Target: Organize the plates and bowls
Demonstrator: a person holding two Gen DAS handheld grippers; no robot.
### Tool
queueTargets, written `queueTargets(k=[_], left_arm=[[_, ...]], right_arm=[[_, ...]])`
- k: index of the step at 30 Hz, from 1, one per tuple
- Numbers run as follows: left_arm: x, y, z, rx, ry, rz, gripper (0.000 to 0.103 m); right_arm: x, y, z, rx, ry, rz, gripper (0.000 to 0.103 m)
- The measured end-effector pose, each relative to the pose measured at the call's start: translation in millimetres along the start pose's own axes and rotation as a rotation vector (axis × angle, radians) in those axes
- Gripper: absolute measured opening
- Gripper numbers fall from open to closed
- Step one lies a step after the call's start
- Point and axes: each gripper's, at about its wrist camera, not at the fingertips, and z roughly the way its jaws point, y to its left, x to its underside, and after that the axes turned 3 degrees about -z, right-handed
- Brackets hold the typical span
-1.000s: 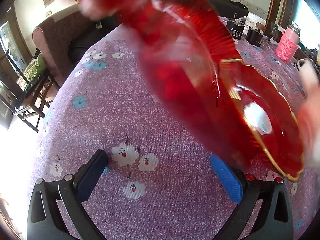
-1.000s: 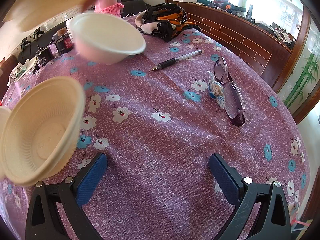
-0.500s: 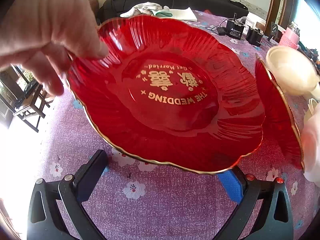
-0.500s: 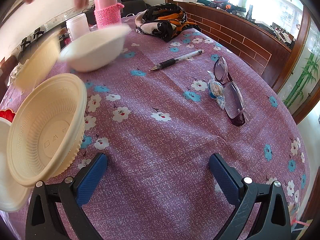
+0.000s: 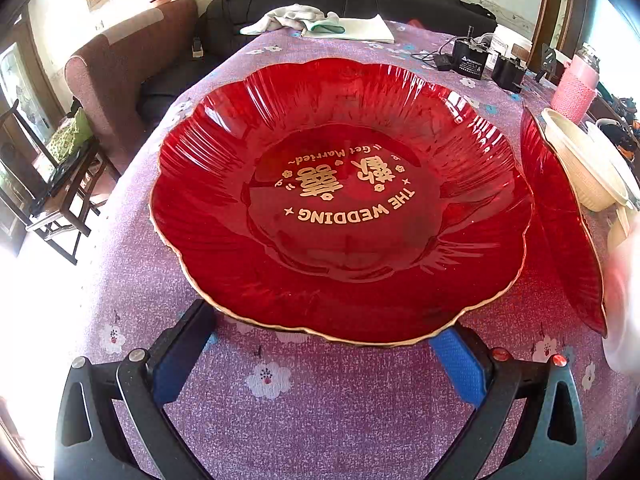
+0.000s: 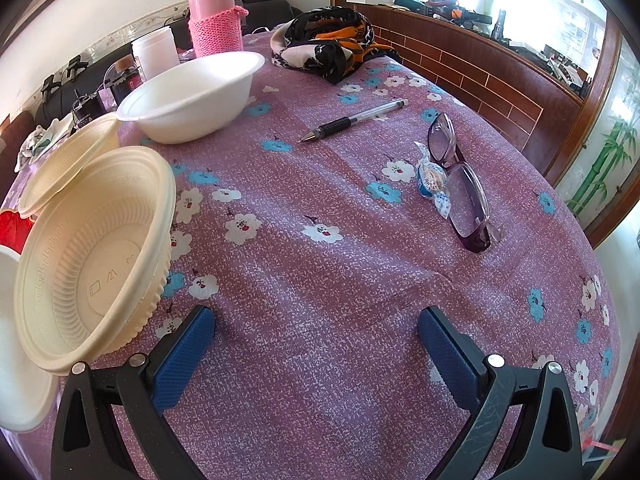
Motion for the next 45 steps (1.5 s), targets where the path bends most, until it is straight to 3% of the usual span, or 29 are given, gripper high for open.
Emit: queueTargets(k=[25,29,32,34,38,42,45], left_arm=[[-0.8,-3.3,-2.4,-0.007,-0.006,-0.016,0.103],[5.8,1.4,-10.1,-0.05,-0.009,-0.032,0.103],[16.5,4.6,-31.1,-0.055,-0.051,-0.04,0.103],[28.5,5.5,-51.8,-0.032,-0.097,-0.045,0.103],[50.5,7.3,-92.3,0.02,-0.156,-0.03,0.103],[49.7,12.2,-100.4,0.015,-0.117,-0.018,0.103],[55.7,24.3,-107.2,0.053,-0.147,-0.066,0.103]], right_arm=[[2.3,3.6,-2.3,-0.019,-0.003,-0.017,0.102],[3.0,0.8,-4.7,-0.107,-0.023,-0.088,0.102],[6.9,-19.4,-11.7,-0.239,-0.07,-0.013,0.102],[11.2,-30.8,-16.6,-0.29,-0.092,0.024,0.102],[19.7,-32.2,-26.8,-0.388,-0.121,-0.028,0.102],[24.5,-17.2,-39.8,-0.4,-0.149,-0.118,0.1],[25.8,-9.5,-61.6,-0.42,-0.198,-0.179,0.097]])
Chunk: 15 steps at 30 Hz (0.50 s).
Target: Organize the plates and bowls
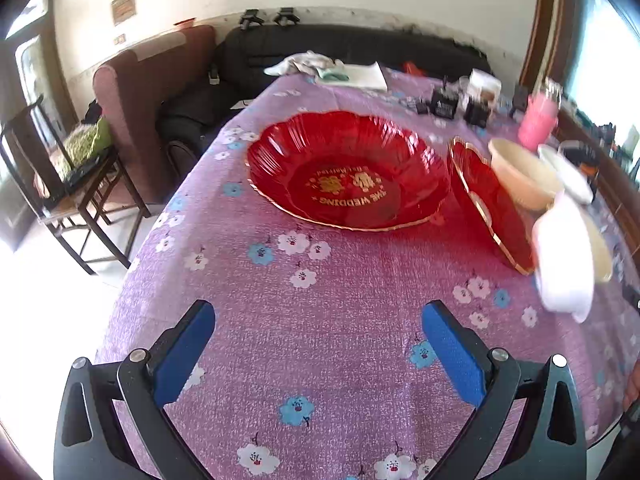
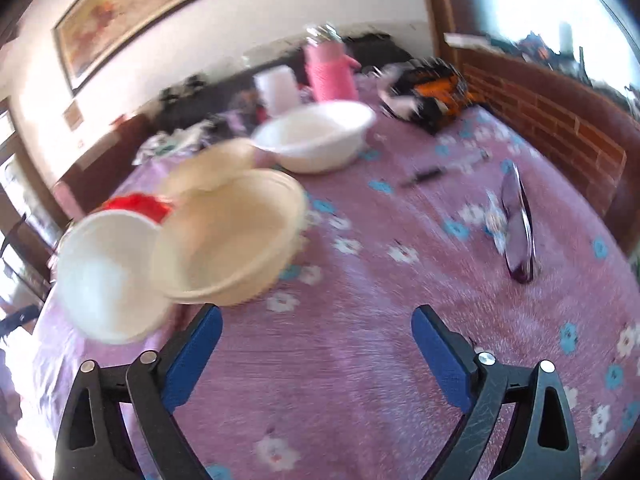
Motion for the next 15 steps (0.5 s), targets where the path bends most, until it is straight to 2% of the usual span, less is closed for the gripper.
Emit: queueTargets(k=[2,4,6,8,9,12,15], left_arm=[[3.8,9.8,-2.0,0.053,-0.013,-0.042,0.103],[6.3,15.7,-1.7,0.061,-0.009,-0.059,0.103],[5.3,18.4,-1.8,0.075,-0.006,-0.058,0.103],[2.3,22.0,-5.5,0.086,-0.019,-0.068,0.103],[1.7,24.3,-8.6,0.092,-0.03,-0.075,0.103],[-7.3,32.0,-17.2,0.107,-0.049,-0.091,0.103],[-19.3,38.7,-21.5,0.085,-0.016,-0.082,0.103]], right_arm=[[-5.4,13.8,-13.2,-0.033,-0.032,-0.051,0.096],[-7.3,29.0,-22.4,-0.064,-0.041,-0.102,0.094],[-12.3,46.8,-24.4,-0.124,-0.018,-0.157,0.088],[-19.0,68.5,-23.6,-0.197,0.029,-0.221,0.074],[-23.6,76.8,-22.9,-0.217,0.047,-0.243,0.072],[-39.8,105.3,-24.6,-0.308,0.081,-0.298,0.071],[-58.1,132.3,-22.6,-0.38,0.084,-0.337,0.071]])
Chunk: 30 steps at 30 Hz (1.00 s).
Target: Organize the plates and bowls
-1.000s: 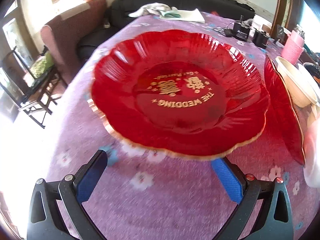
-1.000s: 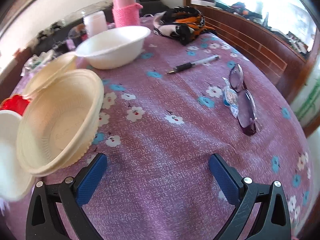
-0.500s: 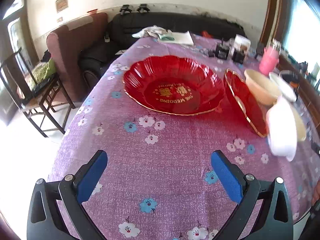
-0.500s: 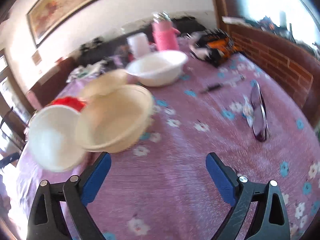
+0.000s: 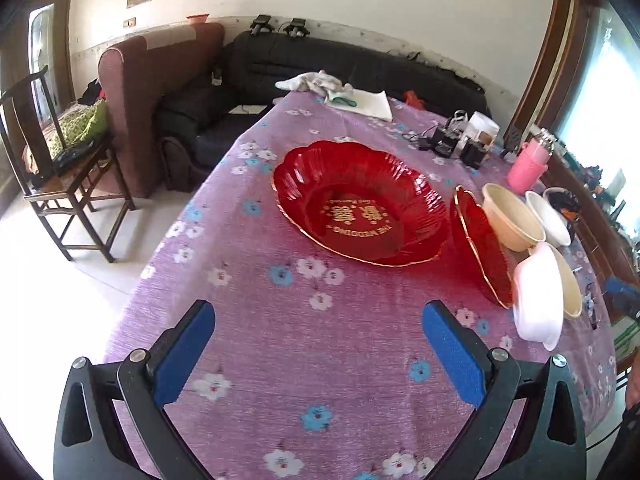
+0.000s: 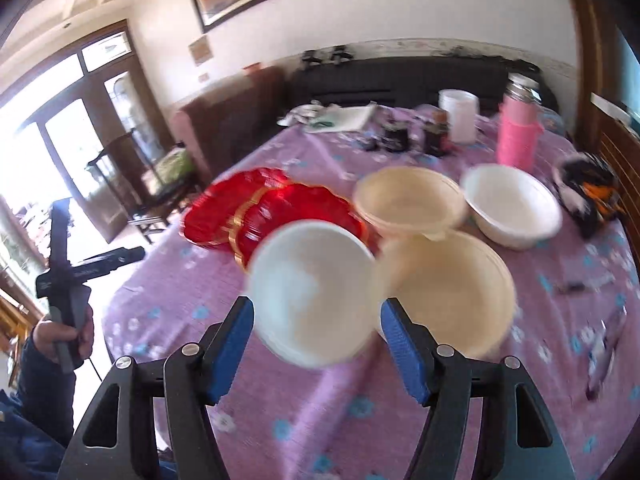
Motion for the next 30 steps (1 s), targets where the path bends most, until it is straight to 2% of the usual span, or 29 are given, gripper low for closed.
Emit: queueTargets(k=[2,6,9,11,13,14,15,17,21,25,26,29,30], left_arm=[[-6.1,2.8,-0.2,0.009,0.026,0.0,0.103],[-17.8,4.8,-1.4,-0.05,0.028,0.045,0.103],[-31.4,6.6,8.0,-0.055,0.064,0.058,0.103],[-40.0,7.6,15.8,-0.046,0.087,0.054,0.103],[-50.1,8.2,27.3,-0.044,0.11,0.053,0.103],[-53.5,8.8,31.2,-0.045,0.118,0.051,0.099],[-58.1,9.5,37.4,-0.04,0.128,0.048,0.089],[-64.7,11.4,48.5,-0.038,0.158,0.039,0.077],[-76.6,19.4,66.5,-0.016,0.191,-0.008,0.077],[-87.1,26.5,83.3,-0.027,0.21,-0.035,0.076],[-88.1,28.1,85.5,-0.024,0.212,-0.043,0.074],[-90.6,30.4,92.7,-0.014,0.229,-0.047,0.057],[-91.9,31.9,94.5,-0.011,0.23,-0.051,0.056]], right_arm=[[-18.9,10.0,12.1,-0.022,0.014,-0.038,0.071],[-46.2,24.8,32.2,-0.034,0.051,-0.08,0.071],[-68.6,29.2,52.5,-0.038,0.102,-0.084,0.068],[-84.9,31.6,67.1,-0.066,0.146,-0.068,0.048],[-101.3,33.1,80.2,-0.077,0.175,-0.07,0.042],[-111.5,35.3,88.6,-0.066,0.187,-0.081,0.04],[-117.2,35.4,94.9,-0.064,0.195,-0.086,0.039],[-131.9,33.8,113.9,-0.07,0.218,-0.086,0.034],[-153.4,25.3,154.3,-0.09,0.282,-0.051,0.032],[-168.9,16.4,196.1,-0.098,0.339,-0.011,0.032],[-172.1,14.9,208.7,-0.09,0.357,-0.012,0.032],[-176.5,11.3,232.7,-0.077,0.382,-0.004,0.032],[-178.5,10.9,238.6,-0.069,0.386,-0.005,0.03]])
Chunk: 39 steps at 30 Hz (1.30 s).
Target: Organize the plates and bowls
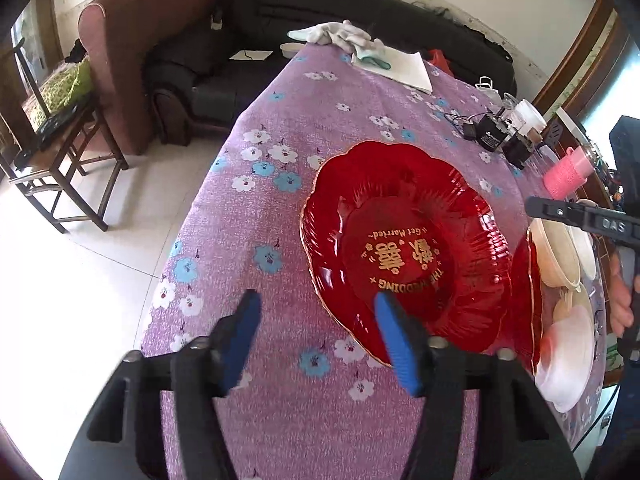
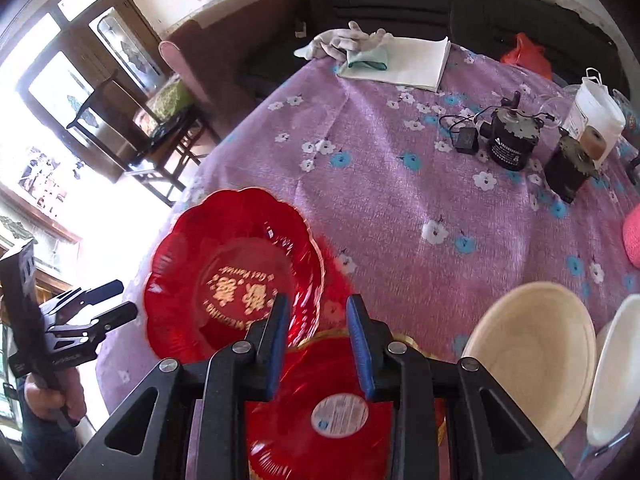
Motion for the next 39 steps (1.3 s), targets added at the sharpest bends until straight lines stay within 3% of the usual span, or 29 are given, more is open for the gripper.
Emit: queueTargets(k=[2,6,14,18,19,21,25,39], left_arm=[[-3.4,2.8,3.7,0.014,0.002,-0.008,0.054],[-8.1,6.9,11.6,0.029,0.019,-0.019,0.041],[-11.2,7.1,25.1,0.052,0.039,-0.025,0.041],[-11.9,0.7,36.8,0.044,0.057,-0.019,0.04],[-12.1,0.2,38.8,0.043,0.059,-0.017,0.038],[-11.8,-1.9,43.7,0.035,0.063,-0.014,0.018],[-11.1,-1.4,45.1,0.003,0.049,-0.01,0.018],[-11.7,31.0,25.8,-0.036,0.015,-0.056,0.018]], right_arm=[[-7.3,-2.8,9.1,-0.014,0.014,0.009,0.026],[-14.1,-5.6,25.9,-0.012,0.044,0.013,0.019],[-14.5,-7.0,43.9,-0.026,0.078,0.013,0.018],[-14.1,-6.5,49.9,-0.018,0.094,0.011,0.012],[-14.4,-5.6,51.4,-0.018,0.094,0.013,0.01],[-14.8,-1.4,52.4,-0.019,0.093,0.006,0.005],[-15.3,6.3,53.1,0.005,0.078,-0.003,0.004],[-16.7,38.1,54.4,-0.042,0.047,-0.008,0.004]])
